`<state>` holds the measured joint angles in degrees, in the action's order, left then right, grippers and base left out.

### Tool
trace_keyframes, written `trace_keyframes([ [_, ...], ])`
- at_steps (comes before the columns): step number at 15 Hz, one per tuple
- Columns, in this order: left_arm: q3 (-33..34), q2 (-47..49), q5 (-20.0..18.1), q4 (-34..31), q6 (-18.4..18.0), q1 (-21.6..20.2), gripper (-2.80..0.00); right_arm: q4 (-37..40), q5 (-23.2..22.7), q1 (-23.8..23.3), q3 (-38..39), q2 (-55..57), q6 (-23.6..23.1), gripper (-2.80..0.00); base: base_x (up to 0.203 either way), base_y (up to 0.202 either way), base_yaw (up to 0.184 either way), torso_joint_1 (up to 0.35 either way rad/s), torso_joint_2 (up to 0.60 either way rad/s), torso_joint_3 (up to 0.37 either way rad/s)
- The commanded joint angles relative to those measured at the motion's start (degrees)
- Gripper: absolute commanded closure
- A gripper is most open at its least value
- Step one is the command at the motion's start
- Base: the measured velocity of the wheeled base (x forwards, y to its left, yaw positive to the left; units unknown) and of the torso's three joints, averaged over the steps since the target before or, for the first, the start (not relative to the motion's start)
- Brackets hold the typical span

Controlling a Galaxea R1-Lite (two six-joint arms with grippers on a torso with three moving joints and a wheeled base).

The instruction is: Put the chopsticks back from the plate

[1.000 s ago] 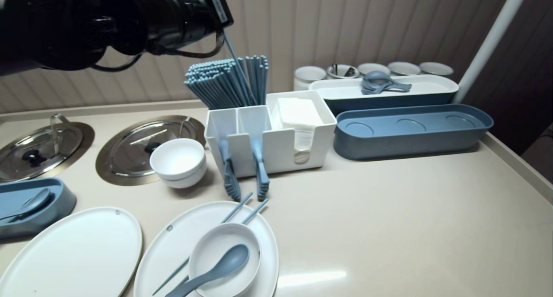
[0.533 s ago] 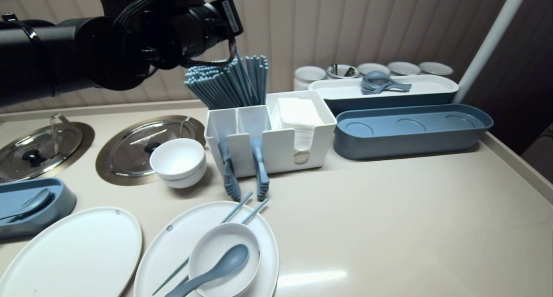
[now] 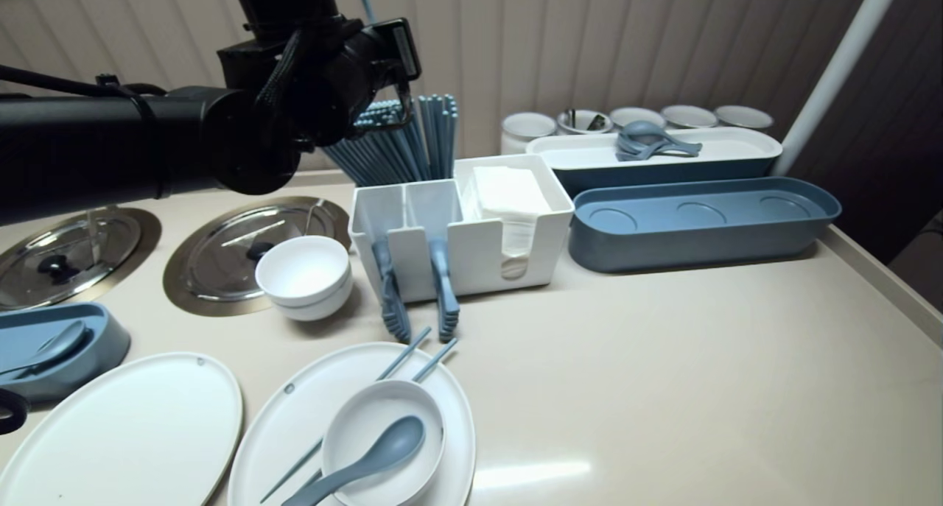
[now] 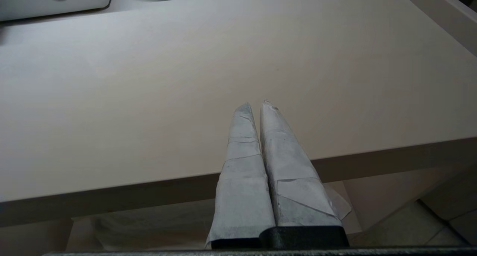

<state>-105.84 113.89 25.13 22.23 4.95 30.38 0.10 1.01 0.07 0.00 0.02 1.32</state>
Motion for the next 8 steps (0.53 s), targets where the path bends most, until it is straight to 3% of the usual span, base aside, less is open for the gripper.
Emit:
trace_keyframes([
  [1, 0.3, 1.0, 0.6, 0.5, 0.0, 0.7, 0.00, 0.0, 0.0, 0.1, 0.0, 0.0, 0.0, 0.00, 0.000, 0.000, 0.000, 0.000, 0.00, 0.000],
  [5, 2.9, 1.0, 0.5, 0.6, -0.2, 1.4, 0.00, 0.0, 0.0, 0.0, 0.0, 0.0, 0.0, 0.00, 0.000, 0.000, 0.000, 0.000, 0.00, 0.000],
  [8, 5.4, 2.1, 0.3, 1.7, -2.9, 2.0, 0.00, 0.0, 0.0, 0.0, 0.0, 0.0, 0.0, 0.00, 0.000, 0.000, 0.000, 0.000, 0.00, 0.000],
])
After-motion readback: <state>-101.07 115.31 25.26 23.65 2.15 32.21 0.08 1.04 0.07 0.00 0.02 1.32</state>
